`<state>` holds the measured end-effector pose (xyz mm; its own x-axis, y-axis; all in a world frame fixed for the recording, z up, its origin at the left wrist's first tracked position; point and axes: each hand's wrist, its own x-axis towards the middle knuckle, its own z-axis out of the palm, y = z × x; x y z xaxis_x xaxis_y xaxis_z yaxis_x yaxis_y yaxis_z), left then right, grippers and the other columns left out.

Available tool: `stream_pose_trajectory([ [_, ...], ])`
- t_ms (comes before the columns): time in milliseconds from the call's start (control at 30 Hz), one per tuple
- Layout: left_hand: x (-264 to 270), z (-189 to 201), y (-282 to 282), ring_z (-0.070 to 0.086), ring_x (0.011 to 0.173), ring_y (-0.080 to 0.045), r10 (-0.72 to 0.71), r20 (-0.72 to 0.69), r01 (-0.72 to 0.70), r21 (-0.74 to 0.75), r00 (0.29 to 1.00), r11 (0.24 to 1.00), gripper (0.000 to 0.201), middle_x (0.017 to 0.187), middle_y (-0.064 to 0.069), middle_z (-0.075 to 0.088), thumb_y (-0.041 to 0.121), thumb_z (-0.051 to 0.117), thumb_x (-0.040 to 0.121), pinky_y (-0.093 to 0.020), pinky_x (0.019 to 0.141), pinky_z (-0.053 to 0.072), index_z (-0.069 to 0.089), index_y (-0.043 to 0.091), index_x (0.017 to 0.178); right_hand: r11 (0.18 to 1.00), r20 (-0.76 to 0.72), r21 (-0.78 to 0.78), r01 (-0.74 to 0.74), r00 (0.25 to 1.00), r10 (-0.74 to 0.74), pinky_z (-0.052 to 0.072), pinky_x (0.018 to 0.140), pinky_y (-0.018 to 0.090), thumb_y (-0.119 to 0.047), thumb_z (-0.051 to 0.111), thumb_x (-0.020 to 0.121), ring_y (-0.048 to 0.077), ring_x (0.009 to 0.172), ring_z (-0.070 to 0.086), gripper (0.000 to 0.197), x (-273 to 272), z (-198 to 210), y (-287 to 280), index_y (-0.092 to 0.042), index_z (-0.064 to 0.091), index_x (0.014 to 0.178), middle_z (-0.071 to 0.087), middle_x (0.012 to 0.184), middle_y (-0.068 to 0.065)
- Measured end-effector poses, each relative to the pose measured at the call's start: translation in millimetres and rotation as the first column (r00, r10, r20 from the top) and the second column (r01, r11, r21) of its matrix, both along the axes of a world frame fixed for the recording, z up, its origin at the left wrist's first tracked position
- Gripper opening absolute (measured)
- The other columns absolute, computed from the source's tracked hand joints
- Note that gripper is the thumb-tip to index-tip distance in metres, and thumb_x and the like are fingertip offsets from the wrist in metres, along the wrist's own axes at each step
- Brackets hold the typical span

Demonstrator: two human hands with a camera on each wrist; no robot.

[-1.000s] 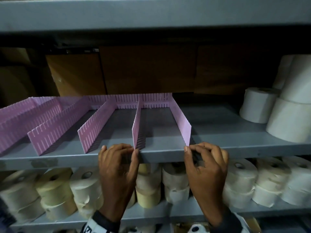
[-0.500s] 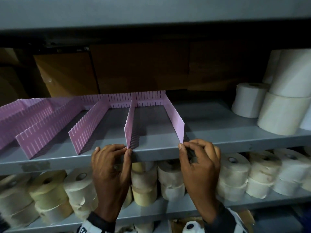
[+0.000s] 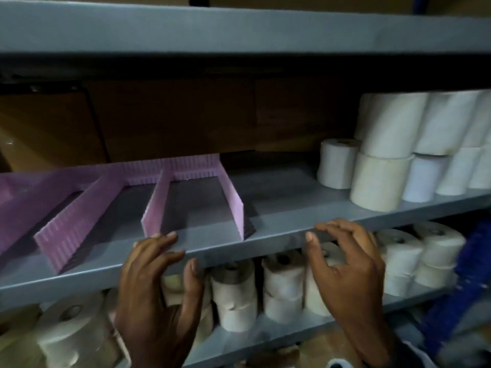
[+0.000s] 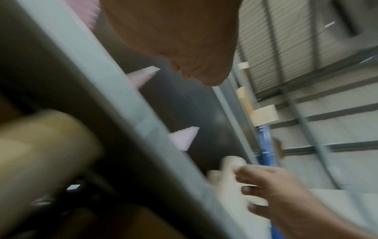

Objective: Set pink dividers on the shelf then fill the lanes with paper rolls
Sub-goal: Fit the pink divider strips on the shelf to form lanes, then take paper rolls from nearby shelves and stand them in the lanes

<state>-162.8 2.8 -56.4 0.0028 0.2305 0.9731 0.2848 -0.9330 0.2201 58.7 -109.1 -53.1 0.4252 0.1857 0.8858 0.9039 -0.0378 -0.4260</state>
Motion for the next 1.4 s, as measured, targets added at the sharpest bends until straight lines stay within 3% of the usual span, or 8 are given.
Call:
stream_pose_trajectory([
  [200, 80, 26, -55, 0.065, 0.116, -0.022, -0.342, 0.051, 0.341, 0.025, 0.938, 0.94, 0.019, 0.117, -0.007, 0.069, 0.018, 0.064, 0.087, -0.038, 0.108, 0.046, 0.059, 0.018, 0.106, 0.992, 0.093, -0.047, 0.119, 0.989, -0.115, 0.047, 0.085, 0.028, -0.028, 0.067, 0.087, 0.024, 0.099, 0.059, 0.021, 70, 43, -49, -0.014, 0.073, 0.101, 0.063, 0.104, 0.002],
  [333, 139, 39, -69, 0.06, 0.121, -0.008, -0.487, 0.022, 0.487, -0.098, 0.873, 0.868, 0.019, 0.119, 0.004, 0.067, 0.026, 0.066, 0.089, -0.022, 0.105, 0.043, 0.064, 0.021, 0.108, 0.974, 0.182, -0.106, 0.198, 0.967, -0.177, 0.045, 0.085, 0.032, -0.034, 0.065, 0.086, 0.023, 0.102, 0.056, 0.027, 114, 79, -65, -0.016, 0.072, 0.105, 0.063, 0.107, 0.002],
  [533, 227, 60, -62, 0.053, 0.112, 0.0, -0.52, -0.134, 0.419, -0.439, 0.844, 0.795, 0.027, 0.115, 0.019, 0.058, 0.039, 0.068, 0.094, -0.023, 0.094, 0.045, 0.063, 0.026, 0.117, 0.91, 0.348, -0.242, 0.338, 0.905, -0.244, 0.045, 0.088, 0.043, -0.049, 0.059, 0.085, 0.025, 0.113, 0.049, 0.039, 175, 147, -69, -0.024, 0.065, 0.114, 0.06, 0.118, -0.002],
  [633, 263, 76, -53, 0.051, 0.123, -0.008, -0.524, -0.187, 0.371, -0.515, 0.831, 0.773, 0.045, 0.129, 0.012, 0.057, 0.047, 0.067, 0.094, -0.021, 0.097, 0.04, 0.057, 0.024, 0.132, 0.884, 0.359, -0.317, 0.342, 0.907, -0.222, 0.039, 0.093, 0.044, -0.059, 0.051, 0.084, 0.023, 0.12, 0.042, 0.05, 197, 174, -63, -0.027, 0.059, 0.122, 0.056, 0.125, -0.003],
  [833, 314, 109, -40, 0.056, 0.127, -0.021, -0.592, -0.254, 0.335, -0.628, 0.765, 0.703, 0.084, 0.138, -0.002, 0.058, 0.075, 0.067, 0.077, -0.042, 0.102, 0.052, 0.049, 0.019, 0.138, 0.78, 0.385, -0.507, 0.367, 0.906, -0.177, 0.024, 0.086, 0.038, -0.069, 0.023, 0.087, 0.019, 0.117, 0.035, 0.059, 219, 202, -43, -0.035, 0.054, 0.124, 0.051, 0.117, -0.005],
  [1000, 342, 123, -36, 0.066, 0.117, -0.025, -0.603, -0.162, 0.327, -0.716, 0.781, 0.616, 0.086, 0.127, -0.005, 0.068, 0.072, 0.079, 0.068, -0.043, 0.092, 0.058, 0.056, 0.015, 0.129, 0.748, 0.371, -0.588, 0.308, 0.924, -0.088, 0.008, 0.071, 0.031, -0.069, 0.012, 0.087, 0.007, 0.101, 0.02, 0.058, 227, 209, -37, -0.041, 0.053, 0.119, 0.049, 0.114, -0.006],
  [1200, 336, 121, -46, 0.068, 0.109, -0.019, -0.569, -0.053, 0.412, -0.636, 0.82, 0.652, 0.076, 0.117, 0.002, 0.071, 0.07, 0.082, 0.065, -0.042, 0.086, 0.059, 0.059, 0.022, 0.119, 0.821, 0.273, -0.553, 0.14, 0.962, 0.02, 0.025, 0.093, 0.039, -0.063, 0.025, 0.092, 0.011, 0.121, 0.029, 0.048, 217, 202, -57, -0.048, 0.05, 0.131, 0.047, 0.132, -0.016],
  [1400, 282, 112, -86, 0.066, 0.106, -0.004, -0.614, 0.017, 0.547, -0.475, 0.789, 0.689, 0.071, 0.119, 0.016, 0.067, 0.066, 0.081, 0.069, -0.038, 0.082, 0.06, 0.054, 0.036, 0.128, 0.901, 0.207, -0.415, -0.128, 0.951, 0.23, 0.036, 0.104, 0.039, -0.061, 0.039, 0.092, 0.01, 0.123, 0.04, 0.044, 178, 196, -105, -0.043, 0.057, 0.128, 0.05, 0.127, -0.021],
])
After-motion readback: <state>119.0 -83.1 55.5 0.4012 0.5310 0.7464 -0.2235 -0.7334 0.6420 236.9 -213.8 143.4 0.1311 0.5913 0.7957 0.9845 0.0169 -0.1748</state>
